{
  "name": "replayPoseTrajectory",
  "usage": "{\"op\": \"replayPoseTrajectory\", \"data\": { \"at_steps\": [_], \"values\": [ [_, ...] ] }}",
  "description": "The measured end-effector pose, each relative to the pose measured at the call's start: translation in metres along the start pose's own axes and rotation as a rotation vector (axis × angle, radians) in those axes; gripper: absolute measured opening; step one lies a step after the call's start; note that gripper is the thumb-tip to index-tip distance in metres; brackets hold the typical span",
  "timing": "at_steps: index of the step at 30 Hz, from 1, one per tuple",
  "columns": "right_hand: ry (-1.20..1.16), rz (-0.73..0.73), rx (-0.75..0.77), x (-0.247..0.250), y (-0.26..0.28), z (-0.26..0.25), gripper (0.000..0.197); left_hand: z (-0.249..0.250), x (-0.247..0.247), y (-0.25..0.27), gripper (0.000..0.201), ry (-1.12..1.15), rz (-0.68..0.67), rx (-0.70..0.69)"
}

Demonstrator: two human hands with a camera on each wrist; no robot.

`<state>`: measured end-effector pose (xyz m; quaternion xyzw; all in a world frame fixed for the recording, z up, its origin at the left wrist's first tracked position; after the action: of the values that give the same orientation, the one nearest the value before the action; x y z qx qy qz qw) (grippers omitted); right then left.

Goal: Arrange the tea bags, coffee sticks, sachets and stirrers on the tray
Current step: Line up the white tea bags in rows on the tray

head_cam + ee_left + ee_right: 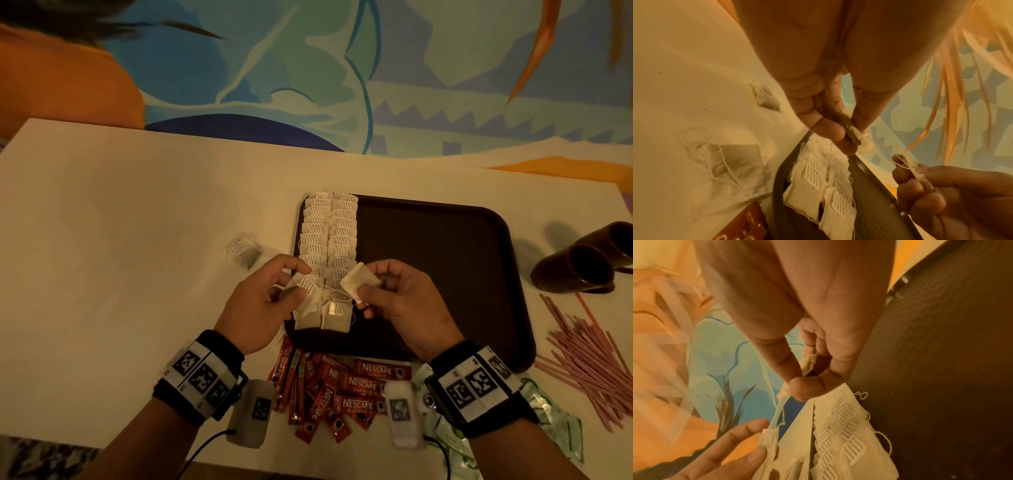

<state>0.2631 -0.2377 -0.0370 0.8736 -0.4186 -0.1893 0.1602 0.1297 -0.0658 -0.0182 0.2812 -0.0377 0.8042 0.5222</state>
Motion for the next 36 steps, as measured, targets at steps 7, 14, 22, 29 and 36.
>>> {"op": "replayPoseTrajectory", "data": {
  "at_steps": [7,14,22,29,36],
  "values": [
    [0.012,-0.064,-0.04,-0.017,0.004,0.003,0.017,0.007,-0.01,0.005,0.029,-0.012,-0.053,-0.053],
    [0.225,-0.155,0.013,-0.037,0.003,0.003,0.029,0.011,-0.011,0.005,0.036,0.054,-0.041,-0.056],
    [0.449,-0.159,0.147,-0.044,0.003,-0.006,0.008,0.019,-0.007,0.007,0.03,-0.138,0.017,-0.127],
    [0.492,-0.094,0.177,-0.042,0.001,-0.013,0.007,0.035,-0.013,0.006,0.028,-0.247,0.023,-0.184],
    [0.46,-0.103,0.179,-0.037,0.006,-0.023,0.006,0.026,-0.006,0.004,0.02,-0.301,0.073,-0.139]
  ]
}}
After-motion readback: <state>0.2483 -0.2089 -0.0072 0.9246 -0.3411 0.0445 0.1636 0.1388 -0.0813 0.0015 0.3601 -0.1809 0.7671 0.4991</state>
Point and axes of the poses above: each hand's wrist, its own y-axis away from the middle knuckle, its own x-axis out of the back of the hand, z = x × y, the point moved 10 cm from there along -y, towards the middle knuckle, and after that the axes turned 9 degrees about -y, right-handed, at the moved point
